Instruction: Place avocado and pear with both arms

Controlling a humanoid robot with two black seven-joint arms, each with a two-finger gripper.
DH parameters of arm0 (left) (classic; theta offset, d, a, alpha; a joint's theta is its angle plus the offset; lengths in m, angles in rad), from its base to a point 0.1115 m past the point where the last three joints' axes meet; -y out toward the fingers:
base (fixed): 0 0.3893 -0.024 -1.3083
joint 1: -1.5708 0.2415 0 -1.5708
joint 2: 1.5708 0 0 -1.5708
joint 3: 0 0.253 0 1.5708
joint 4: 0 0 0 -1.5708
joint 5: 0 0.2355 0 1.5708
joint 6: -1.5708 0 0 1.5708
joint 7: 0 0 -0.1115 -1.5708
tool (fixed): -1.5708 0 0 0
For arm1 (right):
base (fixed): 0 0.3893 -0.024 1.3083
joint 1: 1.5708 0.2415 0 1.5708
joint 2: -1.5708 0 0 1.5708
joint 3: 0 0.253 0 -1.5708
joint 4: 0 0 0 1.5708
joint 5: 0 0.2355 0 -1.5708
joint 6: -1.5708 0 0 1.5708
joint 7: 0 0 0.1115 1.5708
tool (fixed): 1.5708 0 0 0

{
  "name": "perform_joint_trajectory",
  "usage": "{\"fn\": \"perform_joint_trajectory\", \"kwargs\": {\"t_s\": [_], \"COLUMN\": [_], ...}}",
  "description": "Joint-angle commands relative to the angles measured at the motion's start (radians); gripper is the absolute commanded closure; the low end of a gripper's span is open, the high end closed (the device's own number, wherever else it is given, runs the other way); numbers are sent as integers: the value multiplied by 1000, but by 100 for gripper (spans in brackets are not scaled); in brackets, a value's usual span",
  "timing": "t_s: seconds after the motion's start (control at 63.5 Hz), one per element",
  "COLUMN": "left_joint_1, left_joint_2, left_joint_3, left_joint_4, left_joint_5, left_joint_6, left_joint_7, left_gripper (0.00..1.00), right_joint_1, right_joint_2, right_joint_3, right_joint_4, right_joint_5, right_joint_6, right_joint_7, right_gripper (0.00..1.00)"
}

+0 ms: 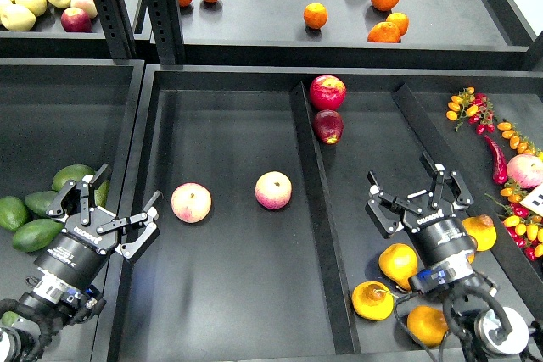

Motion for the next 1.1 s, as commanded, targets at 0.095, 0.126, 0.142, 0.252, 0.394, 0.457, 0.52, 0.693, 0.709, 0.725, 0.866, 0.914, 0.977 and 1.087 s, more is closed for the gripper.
{"fn": "perform_joint_trajectory", "kwargs": {"t_s": [0.095,0.126,0.142,0.252,0.394,0.457,0.52,0.693,0.709,0.725,0.866,0.914,0.977,1.087], "left_joint_1": [45,48,52,55,42,33,9,-47,-56,-62,-86,-86,-85,-83], "left_joint_2": [0,0,0,0,0,0,0,0,0,0,0,0,0,0], "left_joint_3": [21,26,27,35,42,44,44,39,38,36,38,39,41,42], "left_joint_4": [-34,-35,-36,-39,-24,-18,-13,-15,-15,-15,-30,-33,-35,-39], "left_joint_5": [0,0,0,0,5,6,8,8,8,9,17,17,17,17], "left_joint_6": [0,0,0,0,0,0,0,0,0,0,36,42,42,42], "left_joint_7": [-10,-12,-12,-12,-12,-10,-10,-12,-12,-12,-12,-12,-12,-16], "left_gripper": [1,1,1,1,1,1,1,1,1,1,1,1,1,1], "right_joint_1": [-62,-68,-70,-74,-71,-65,-44,22,31,39,78,82,82,82], "right_joint_2": [0,0,0,0,0,0,0,0,0,0,0,0,0,0], "right_joint_3": [-45,-53,-59,-93,-140,-148,-151,-151,-151,-151,-151,-151,-151,-151], "right_joint_4": [1,1,3,3,3,3,3,3,3,3,3,3,3,6], "right_joint_5": [12,18,26,72,145,150,156,168,168,168,168,168,168,168], "right_joint_6": [53,55,58,59,44,21,-54,-119,-131,-142,-175,-175,-175,-174], "right_joint_7": [7,7,7,6,4,4,3,3,3,3,3,3,1,1], "right_gripper": [0,0,0,0,0,0,0,0,0,0,0,0,0,0]}}
